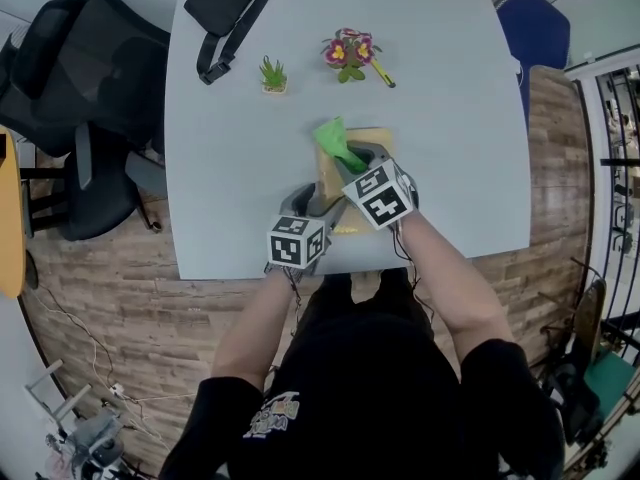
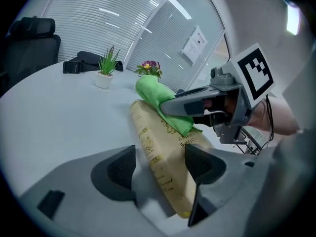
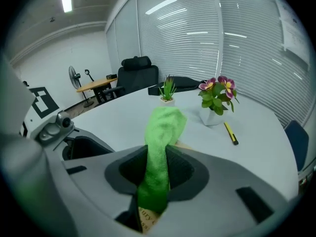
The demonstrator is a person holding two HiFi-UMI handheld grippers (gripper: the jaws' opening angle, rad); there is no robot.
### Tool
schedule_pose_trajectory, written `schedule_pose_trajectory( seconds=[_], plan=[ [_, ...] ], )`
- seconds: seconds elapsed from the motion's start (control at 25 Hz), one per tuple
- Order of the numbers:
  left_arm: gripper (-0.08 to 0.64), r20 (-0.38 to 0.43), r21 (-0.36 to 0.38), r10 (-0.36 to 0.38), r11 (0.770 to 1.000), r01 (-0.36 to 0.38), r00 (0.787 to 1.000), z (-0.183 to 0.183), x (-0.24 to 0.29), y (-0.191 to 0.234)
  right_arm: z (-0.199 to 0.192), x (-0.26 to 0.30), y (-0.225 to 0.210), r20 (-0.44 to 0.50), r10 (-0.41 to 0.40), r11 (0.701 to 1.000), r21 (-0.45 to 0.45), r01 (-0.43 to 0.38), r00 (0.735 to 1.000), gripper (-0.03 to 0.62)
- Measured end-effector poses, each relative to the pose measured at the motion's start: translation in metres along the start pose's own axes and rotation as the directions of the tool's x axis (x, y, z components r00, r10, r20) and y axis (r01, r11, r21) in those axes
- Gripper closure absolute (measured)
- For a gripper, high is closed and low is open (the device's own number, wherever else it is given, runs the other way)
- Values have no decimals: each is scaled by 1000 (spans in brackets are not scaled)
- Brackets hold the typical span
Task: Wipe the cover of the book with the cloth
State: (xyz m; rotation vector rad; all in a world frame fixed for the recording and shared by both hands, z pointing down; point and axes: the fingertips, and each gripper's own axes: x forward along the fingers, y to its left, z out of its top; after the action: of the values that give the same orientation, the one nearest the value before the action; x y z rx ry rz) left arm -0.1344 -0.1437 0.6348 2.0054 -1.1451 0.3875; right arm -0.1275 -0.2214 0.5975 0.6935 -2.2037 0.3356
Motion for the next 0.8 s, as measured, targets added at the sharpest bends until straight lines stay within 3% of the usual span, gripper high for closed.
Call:
schedule_pose_trajectory(
  seconds=[0.4,0.8],
  plan=[
    [247,-7,30,8,1000,-8,1000,1,-1,-1,11,19,14,-60,27,989,-141,-35,998,489],
    [249,-1,33,12,999,-12,1000,0,-1,-1,4,14,-9,-44,-12,997,-71,9,999,489]
  ],
)
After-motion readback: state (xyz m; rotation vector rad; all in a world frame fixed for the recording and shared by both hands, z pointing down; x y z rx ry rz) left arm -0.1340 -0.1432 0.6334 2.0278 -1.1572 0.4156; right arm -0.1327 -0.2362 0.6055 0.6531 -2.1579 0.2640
